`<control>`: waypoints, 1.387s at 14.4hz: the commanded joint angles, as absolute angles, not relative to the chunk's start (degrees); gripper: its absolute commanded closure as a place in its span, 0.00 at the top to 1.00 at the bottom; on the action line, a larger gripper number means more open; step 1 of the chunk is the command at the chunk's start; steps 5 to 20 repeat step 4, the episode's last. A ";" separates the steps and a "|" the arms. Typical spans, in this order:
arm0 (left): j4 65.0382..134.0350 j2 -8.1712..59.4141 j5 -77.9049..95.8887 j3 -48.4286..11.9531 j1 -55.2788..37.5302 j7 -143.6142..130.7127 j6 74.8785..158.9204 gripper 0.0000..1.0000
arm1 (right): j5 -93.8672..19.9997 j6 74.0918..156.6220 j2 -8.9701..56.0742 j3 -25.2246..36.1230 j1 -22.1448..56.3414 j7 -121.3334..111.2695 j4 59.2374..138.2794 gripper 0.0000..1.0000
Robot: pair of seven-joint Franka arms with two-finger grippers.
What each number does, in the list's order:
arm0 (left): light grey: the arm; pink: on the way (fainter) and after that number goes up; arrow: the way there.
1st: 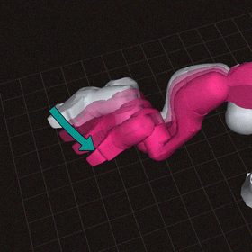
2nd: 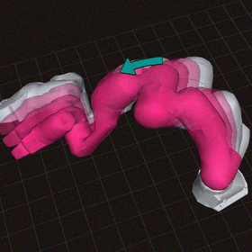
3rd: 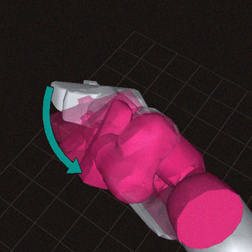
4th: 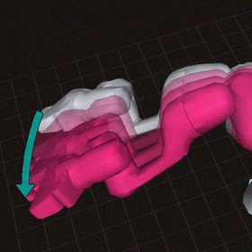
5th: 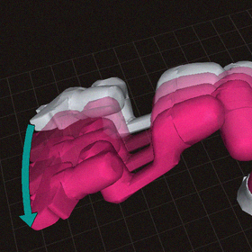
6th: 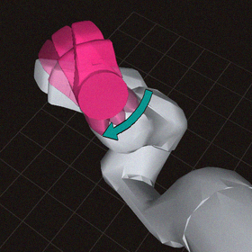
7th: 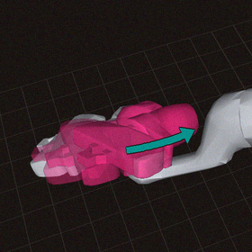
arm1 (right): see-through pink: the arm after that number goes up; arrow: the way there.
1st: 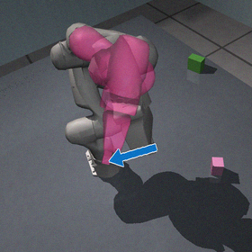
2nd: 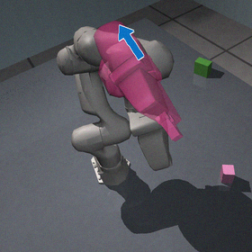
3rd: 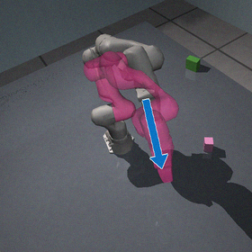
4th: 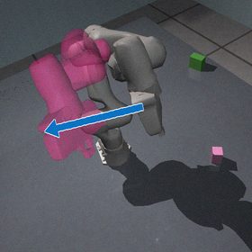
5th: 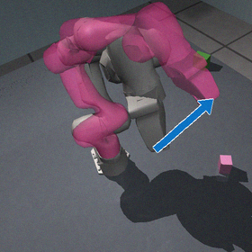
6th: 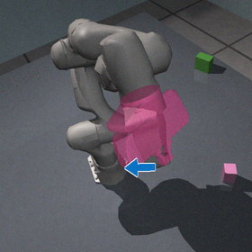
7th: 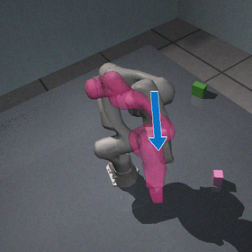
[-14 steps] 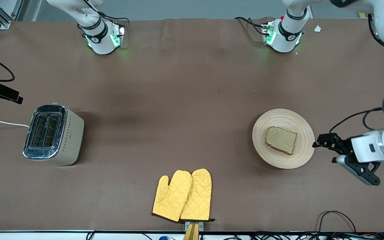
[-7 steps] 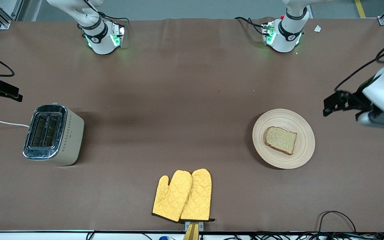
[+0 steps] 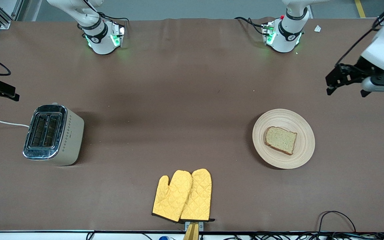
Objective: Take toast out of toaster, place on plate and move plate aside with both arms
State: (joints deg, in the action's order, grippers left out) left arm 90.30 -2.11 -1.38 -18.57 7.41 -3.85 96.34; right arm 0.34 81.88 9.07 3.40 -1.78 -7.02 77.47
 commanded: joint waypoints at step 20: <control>89.50 -2.82 0.00 -18.11 10.36 1.58 95.47 1.00 | -0.35 81.12 9.14 2.81 -2.72 -7.82 77.08 1.00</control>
